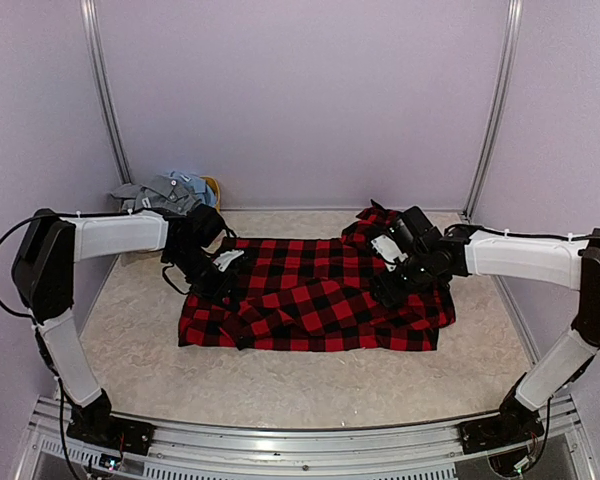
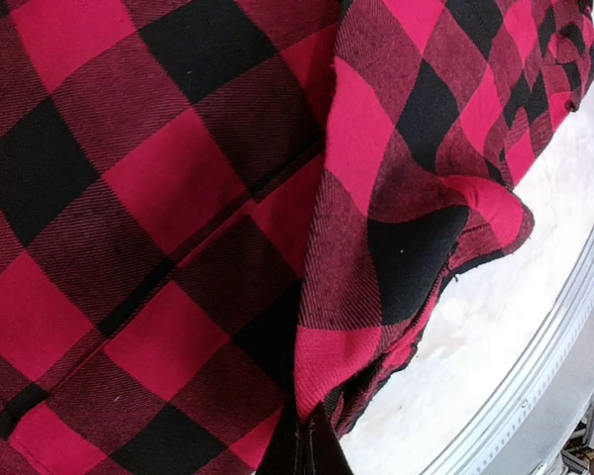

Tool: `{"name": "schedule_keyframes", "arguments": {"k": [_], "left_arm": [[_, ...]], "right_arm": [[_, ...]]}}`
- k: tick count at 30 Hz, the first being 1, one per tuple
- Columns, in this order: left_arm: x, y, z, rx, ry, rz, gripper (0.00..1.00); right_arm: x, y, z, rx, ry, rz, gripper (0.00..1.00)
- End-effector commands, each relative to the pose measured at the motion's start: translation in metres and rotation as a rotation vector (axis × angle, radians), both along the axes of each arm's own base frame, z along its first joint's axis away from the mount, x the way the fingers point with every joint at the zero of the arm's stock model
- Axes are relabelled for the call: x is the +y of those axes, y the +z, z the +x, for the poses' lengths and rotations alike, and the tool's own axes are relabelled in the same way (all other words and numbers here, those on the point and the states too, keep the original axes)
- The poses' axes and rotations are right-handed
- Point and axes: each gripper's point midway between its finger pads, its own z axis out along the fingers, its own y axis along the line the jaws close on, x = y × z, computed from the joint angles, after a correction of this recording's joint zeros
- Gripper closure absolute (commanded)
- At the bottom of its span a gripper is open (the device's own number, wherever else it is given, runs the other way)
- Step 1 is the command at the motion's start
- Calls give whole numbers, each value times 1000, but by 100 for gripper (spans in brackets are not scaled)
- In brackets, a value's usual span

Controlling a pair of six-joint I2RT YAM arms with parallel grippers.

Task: Fold and stack the long sleeve shirts
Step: Fold the sleeve of the 1/3-folded shirt.

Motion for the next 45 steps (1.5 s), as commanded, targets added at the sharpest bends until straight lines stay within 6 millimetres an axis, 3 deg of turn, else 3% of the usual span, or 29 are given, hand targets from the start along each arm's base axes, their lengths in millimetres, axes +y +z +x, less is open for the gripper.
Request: {"name": "schedule_keyframes", "arguments": {"k": [1, 6, 11, 15, 20, 24, 28, 39, 45], "left_arm": [[14, -2, 5, -3, -8, 34, 100], [22, -11, 11, -12, 11, 89, 100], [16, -23, 17, 10, 9, 76, 98], [14, -27, 8, 18, -4, 37, 74], [23, -19, 1, 1, 33, -5, 47], [37, -21, 0, -16, 75, 9, 39], [40, -21, -3, -5, 108, -11, 40], [34, -33, -14, 48, 92, -52, 67], [35, -39, -16, 62, 94, -50, 68]], "right_arm": [[-7, -15, 2, 16, -21, -28, 30], [-7, -18, 0, 20, -21, -23, 30], [-6, -23, -1, 31, -18, -17, 30], [-8, -27, -4, 38, -22, -21, 30], [-6, -30, -5, 46, -19, -16, 30], [-3, -31, -5, 50, -11, -4, 30], [-2, -32, -4, 53, -7, -5, 30], [0, -34, -5, 66, -1, -3, 30], [0, -35, -5, 71, -1, 1, 31]]}}
